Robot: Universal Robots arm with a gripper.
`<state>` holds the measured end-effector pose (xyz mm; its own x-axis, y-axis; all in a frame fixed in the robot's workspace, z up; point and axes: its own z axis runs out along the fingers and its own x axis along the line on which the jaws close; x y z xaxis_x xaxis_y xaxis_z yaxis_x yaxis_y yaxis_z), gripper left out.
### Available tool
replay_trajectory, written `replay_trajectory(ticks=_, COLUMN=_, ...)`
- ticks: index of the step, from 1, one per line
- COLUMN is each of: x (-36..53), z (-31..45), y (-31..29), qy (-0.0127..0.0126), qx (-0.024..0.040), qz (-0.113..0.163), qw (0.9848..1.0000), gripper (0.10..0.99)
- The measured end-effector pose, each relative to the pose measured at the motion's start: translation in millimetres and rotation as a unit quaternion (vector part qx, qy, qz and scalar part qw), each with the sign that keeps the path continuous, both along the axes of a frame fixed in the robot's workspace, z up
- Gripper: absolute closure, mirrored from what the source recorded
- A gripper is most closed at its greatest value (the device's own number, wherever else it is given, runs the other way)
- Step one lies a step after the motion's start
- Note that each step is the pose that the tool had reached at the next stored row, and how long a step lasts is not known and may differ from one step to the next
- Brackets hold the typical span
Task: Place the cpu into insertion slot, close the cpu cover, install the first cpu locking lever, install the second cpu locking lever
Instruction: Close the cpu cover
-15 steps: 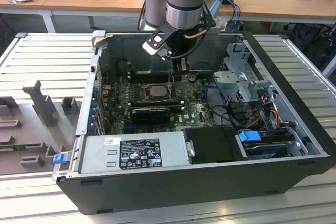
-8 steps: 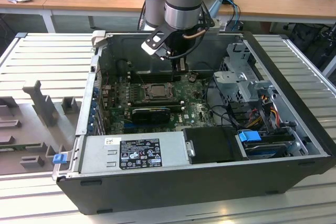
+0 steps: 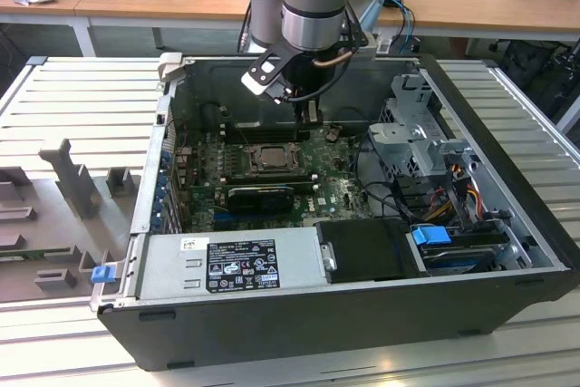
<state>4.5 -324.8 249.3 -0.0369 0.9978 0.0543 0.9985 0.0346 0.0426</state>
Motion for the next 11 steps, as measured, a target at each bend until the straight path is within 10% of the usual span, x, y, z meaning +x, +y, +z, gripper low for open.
replay_trajectory(ticks=11, x=-3.1, z=0.0, y=0.0, qy=0.0000, qx=0.0000, qz=0.000, qw=1.0000, gripper=0.980)
